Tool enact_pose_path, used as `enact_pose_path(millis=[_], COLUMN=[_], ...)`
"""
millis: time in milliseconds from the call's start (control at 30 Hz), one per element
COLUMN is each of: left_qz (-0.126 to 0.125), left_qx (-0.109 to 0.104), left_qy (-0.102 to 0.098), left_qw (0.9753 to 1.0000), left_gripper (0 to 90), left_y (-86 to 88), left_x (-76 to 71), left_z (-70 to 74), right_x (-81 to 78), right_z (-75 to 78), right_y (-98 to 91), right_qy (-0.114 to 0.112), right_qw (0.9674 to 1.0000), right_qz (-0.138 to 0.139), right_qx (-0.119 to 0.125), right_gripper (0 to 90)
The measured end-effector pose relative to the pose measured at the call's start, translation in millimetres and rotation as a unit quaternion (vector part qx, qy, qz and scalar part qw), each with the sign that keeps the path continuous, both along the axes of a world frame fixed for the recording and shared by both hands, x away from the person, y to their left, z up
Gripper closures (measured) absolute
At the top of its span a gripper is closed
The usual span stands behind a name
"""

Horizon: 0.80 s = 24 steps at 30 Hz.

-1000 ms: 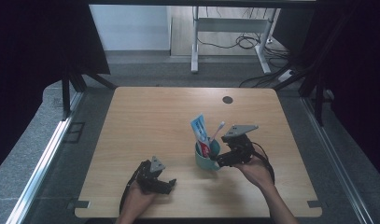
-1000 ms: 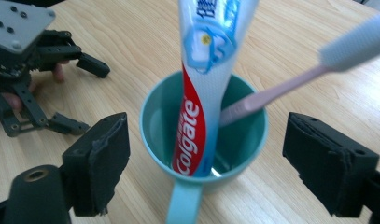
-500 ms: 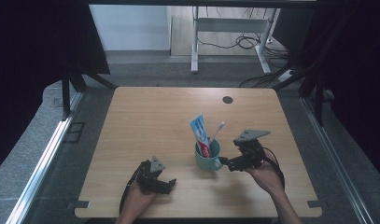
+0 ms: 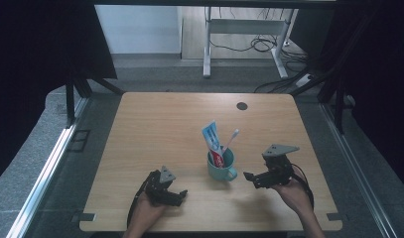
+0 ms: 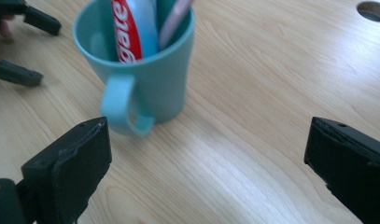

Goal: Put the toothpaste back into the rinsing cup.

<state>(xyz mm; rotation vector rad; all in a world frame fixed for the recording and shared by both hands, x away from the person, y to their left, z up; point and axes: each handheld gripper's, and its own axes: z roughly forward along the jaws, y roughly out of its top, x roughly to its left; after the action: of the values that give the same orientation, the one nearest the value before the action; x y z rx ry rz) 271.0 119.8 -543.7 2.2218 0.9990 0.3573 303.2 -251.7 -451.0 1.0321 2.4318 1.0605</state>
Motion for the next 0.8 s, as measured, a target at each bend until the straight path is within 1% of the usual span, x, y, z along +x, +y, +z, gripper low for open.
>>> enact_pose_path(millis=[267,433,533,800], left_qz=[-0.001,-0.001,-0.001,0.001], left_qx=[0.0,0.001,0.001,-0.001], left_qy=[-0.001,-0.001,-0.001,-0.001], left_qw=[1.0,1.0,1.0,1.0], left_gripper=[6.1,6.1,6.1,6.2], left_y=[0.0,0.1,0.2,-0.1], left_x=[0.2,0.2,0.2,0.1], left_z=[-0.1,0.0,0.0,-0.1], right_x=[-6.8,-11.8,-15.3,-22.0], right_z=[-12.6,-22.1,-27.5,-43.5], right_y=[-19.3,-29.5,-33.7,-38.4], right_qy=[0.004,0.004,0.001,0.001], right_qw=[0.9997,0.9994,0.9991,0.9987], right_qz=[-0.022,-0.034,-0.042,-0.05], right_qx=[0.0,-0.004,-0.006,-0.01], right_gripper=[0.3,0.4,0.7,1.0])
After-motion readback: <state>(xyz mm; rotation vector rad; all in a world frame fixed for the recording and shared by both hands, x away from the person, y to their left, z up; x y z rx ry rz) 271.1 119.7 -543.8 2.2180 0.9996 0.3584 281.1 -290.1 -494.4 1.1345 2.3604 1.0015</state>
